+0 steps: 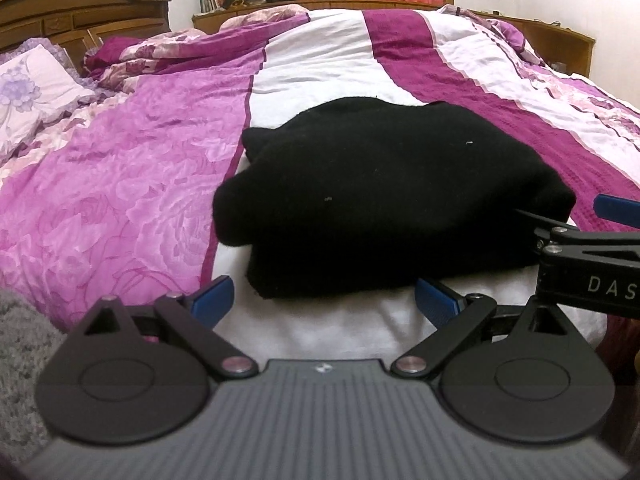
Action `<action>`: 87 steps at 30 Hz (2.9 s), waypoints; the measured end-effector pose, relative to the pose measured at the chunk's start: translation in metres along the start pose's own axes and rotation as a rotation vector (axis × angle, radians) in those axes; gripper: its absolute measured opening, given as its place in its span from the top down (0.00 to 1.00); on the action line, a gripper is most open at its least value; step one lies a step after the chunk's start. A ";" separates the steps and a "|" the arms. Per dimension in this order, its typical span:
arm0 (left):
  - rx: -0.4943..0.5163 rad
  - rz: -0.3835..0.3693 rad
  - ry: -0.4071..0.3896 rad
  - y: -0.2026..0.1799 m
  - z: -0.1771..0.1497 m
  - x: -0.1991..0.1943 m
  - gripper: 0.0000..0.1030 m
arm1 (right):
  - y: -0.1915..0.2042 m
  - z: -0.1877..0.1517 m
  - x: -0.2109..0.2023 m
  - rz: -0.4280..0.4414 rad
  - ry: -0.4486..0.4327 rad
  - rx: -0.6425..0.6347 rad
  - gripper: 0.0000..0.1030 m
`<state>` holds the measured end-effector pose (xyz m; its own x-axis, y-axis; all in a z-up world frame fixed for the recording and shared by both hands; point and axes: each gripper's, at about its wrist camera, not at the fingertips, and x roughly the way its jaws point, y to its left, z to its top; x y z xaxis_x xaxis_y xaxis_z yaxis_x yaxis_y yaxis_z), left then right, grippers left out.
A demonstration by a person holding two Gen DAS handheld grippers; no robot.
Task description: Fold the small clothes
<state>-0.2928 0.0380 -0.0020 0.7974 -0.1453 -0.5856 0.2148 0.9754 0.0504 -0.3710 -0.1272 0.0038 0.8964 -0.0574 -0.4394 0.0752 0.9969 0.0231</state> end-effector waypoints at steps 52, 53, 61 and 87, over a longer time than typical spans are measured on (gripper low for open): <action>-0.054 0.052 0.018 0.007 0.001 0.004 0.04 | 0.014 -0.001 -0.005 0.018 -0.003 -0.028 0.00; -0.054 0.051 0.017 0.007 0.001 0.004 0.04 | 0.014 -0.001 -0.005 0.016 -0.003 -0.030 0.00; -0.040 0.067 0.009 0.005 0.000 0.003 0.04 | 0.015 -0.003 -0.004 0.014 0.010 -0.032 0.00; -0.012 0.106 0.003 -0.001 -0.004 0.009 0.04 | 0.007 -0.004 0.010 0.010 0.095 0.019 0.00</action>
<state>-0.2883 0.0365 -0.0102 0.8139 -0.0409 -0.5796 0.1223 0.9872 0.1022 -0.3633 -0.1210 -0.0042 0.8517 -0.0411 -0.5223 0.0757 0.9961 0.0450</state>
